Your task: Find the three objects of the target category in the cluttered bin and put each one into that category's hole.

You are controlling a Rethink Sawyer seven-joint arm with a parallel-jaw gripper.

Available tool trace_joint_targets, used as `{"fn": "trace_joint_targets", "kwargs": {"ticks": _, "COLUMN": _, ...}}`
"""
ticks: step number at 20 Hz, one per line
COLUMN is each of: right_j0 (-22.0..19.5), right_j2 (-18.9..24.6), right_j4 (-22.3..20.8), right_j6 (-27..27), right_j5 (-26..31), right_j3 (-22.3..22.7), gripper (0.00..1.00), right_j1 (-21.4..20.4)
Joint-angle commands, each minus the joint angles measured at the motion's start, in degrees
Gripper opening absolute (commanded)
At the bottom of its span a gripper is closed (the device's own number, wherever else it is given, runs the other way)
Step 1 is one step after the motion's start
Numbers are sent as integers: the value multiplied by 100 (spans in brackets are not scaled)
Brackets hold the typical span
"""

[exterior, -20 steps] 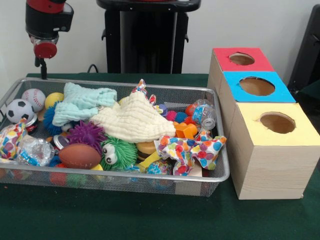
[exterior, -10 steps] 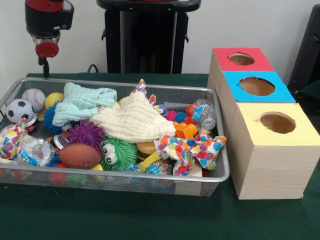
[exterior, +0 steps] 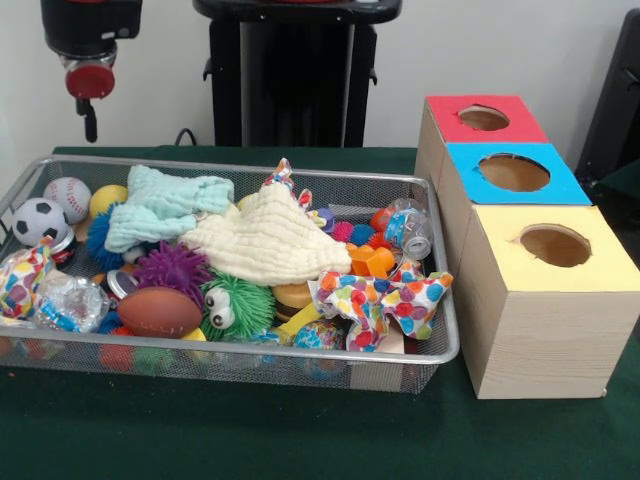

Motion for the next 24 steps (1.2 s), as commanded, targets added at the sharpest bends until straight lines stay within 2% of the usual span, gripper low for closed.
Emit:
{"fn": "trace_joint_targets", "kwargs": {"ticks": 1, "right_j0": -74, "right_j2": 673, "right_j4": -81, "right_j6": -1233, "right_j5": 454, "right_j3": -224, "gripper": 100, "right_j1": -157}}
{"fn": "trace_joint_targets", "kwargs": {"ticks": 3, "right_j0": -27, "right_j2": 655, "right_j4": -213, "right_j6": -1076, "right_j5": 279, "right_j3": -380, "gripper": 100, "right_j1": -4}}
{"fn": "trace_joint_targets", "kwargs": {"ticks": 6, "right_j0": -47, "right_j2": 765, "right_j4": -341, "right_j6": -1134, "right_j5": 35, "right_j3": -574, "gripper": 100, "right_j1": 114}}
{"fn": "trace_joint_targets", "kwargs": {"ticks": 10, "right_j0": -146, "right_j2": 1052, "right_j4": -339, "right_j6": -1477, "right_j5": 73, "right_j3": -759, "gripper": 100, "right_j1": 101}}
{"fn": "trace_joint_targets", "kwargs": {"ticks": 14, "right_j0": -215, "right_j2": 1261, "right_j4": -360, "right_j6": -1562, "right_j5": 90, "right_j3": -919, "gripper": 100, "right_j1": 228}}
{"fn": "trace_joint_targets", "kwargs": {"ticks": 24, "right_j0": -9, "right_j2": 1265, "right_j4": -430, "right_j6": -1069, "right_j5": -3, "right_j3": -1124, "gripper": 100, "right_j1": 459}}
